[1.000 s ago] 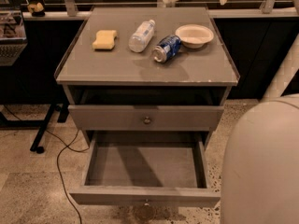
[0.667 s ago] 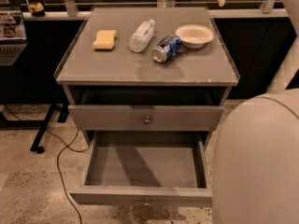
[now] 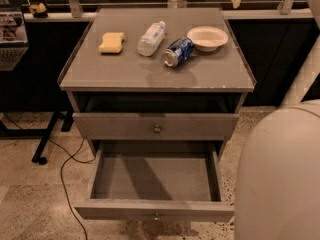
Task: Place blue plastic bottle into middle drawer
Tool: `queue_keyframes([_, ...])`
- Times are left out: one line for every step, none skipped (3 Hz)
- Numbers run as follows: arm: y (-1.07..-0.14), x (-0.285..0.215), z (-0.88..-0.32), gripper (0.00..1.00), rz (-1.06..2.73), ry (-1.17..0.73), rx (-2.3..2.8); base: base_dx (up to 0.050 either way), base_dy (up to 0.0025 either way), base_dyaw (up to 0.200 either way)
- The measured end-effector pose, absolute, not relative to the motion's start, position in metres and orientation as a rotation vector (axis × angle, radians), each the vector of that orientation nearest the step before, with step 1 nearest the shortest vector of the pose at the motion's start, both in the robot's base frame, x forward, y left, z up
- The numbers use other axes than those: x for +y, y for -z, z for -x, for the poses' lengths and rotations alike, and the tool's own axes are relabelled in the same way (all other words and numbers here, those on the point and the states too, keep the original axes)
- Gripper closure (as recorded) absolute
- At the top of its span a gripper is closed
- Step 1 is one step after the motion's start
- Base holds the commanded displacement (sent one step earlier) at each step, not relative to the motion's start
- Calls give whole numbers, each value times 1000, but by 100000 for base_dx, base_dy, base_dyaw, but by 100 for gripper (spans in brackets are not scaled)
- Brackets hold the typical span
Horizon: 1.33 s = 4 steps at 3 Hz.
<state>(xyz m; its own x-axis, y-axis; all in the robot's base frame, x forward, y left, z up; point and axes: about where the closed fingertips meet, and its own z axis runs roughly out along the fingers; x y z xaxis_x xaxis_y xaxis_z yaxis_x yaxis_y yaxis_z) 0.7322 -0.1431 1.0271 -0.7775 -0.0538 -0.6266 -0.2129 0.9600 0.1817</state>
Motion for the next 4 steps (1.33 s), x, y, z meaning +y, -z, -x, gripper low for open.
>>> queue_keyframes([-1037, -111, -742, 0, 200, -350, 2422, 0, 0, 0])
queue_keyframes([-1038, -66, -758, 0, 219, -388, 2440, 0, 0, 0])
queue_keyframes([-1031, -30, -772, 0, 220, -422, 2470, 0, 0, 0])
queue_keyframes([-1004, -17, -783, 0, 176, -431, 2538, 0, 0, 0])
